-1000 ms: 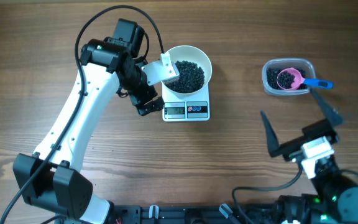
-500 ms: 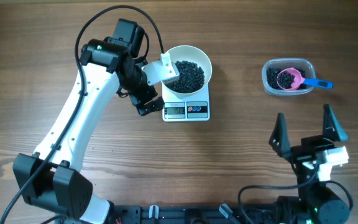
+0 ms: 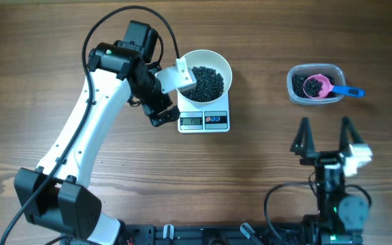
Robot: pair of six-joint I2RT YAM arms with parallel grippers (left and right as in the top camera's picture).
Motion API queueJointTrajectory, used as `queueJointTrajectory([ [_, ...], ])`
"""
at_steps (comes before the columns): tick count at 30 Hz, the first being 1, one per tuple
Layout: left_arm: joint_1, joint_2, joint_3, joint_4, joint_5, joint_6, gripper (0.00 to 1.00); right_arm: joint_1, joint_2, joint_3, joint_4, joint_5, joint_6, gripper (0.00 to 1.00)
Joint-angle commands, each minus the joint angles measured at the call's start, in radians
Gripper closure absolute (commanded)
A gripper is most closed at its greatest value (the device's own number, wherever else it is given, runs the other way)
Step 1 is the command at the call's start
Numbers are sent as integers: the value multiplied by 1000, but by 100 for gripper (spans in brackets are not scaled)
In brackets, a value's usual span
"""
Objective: Scoop item into bowl and weigh 150g on scale
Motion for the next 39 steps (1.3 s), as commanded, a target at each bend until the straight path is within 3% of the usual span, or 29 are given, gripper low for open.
queueJointTrajectory([
  [1,2,13,-6,0,2,13,0,6,-10,-1,-163,5,7,0],
  [20,2,13,-6,0,2,13,0,6,-11,0,-168,-29,48,1],
  [23,2,13,-6,0,2,13,0,6,-11,0,-167,-29,8,0],
  [28,2,13,-6,0,2,13,0,6,-11,0,-163,-29,-185,0],
  [39,2,13,-6,0,2,13,0,6,-10,0,-167,-29,-197,0],
])
